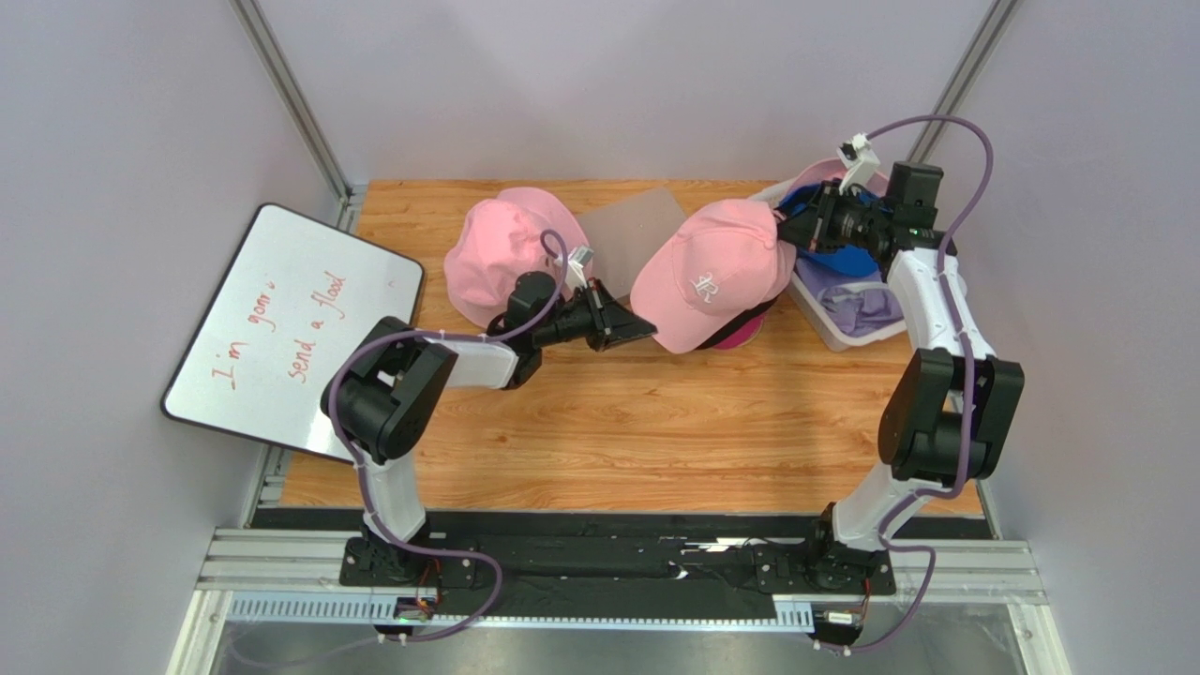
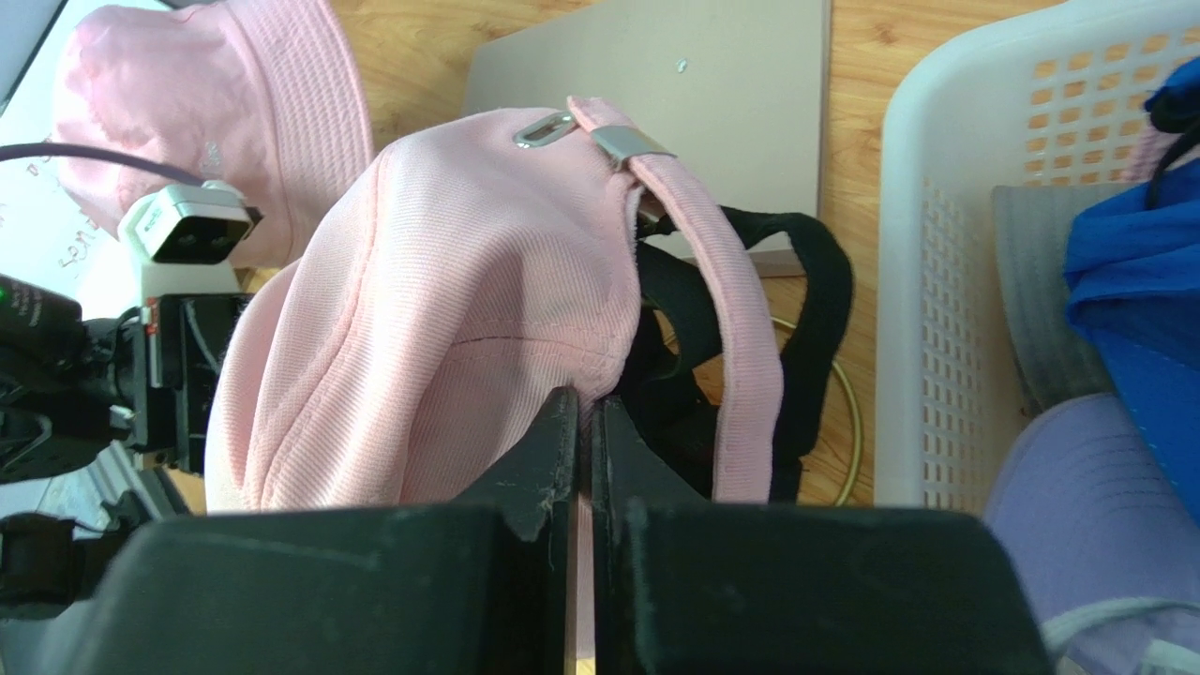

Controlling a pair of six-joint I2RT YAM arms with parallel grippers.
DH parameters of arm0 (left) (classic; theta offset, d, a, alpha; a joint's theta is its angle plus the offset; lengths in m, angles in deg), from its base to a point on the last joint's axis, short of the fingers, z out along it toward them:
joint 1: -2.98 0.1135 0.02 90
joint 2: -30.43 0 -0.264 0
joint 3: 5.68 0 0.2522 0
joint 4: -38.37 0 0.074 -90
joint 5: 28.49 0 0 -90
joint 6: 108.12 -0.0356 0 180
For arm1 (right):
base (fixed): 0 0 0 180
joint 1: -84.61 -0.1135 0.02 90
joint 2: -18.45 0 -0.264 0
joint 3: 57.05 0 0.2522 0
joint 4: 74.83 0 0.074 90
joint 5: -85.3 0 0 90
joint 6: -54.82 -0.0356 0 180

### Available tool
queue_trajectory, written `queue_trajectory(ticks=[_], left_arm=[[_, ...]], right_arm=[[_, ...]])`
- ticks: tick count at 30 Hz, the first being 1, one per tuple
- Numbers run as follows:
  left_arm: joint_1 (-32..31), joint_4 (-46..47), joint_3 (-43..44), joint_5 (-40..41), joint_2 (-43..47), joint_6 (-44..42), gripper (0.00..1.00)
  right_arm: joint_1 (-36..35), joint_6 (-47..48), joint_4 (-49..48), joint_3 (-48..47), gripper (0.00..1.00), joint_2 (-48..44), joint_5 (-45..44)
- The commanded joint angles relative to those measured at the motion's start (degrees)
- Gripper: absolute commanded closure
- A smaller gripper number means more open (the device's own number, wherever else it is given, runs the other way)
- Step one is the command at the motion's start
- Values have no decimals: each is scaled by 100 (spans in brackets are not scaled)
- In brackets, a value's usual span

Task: Stack the hats
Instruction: Stack the hat on the hat.

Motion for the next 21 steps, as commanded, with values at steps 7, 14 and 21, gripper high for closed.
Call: queue_trajectory(ticks=[7,14,21], left_arm=[[226,-374,72,145,389,-235,100],[226,-935,142,337,239,-603,100],[243,-1639,239,636,125,-1104,100]], right_arm=[[-437,-289,554,-789,100,-441,-1580],[-920,-139,958,-1106,100,165,-2862],[-1193,-86,1372,-1387,100,571,-4155]])
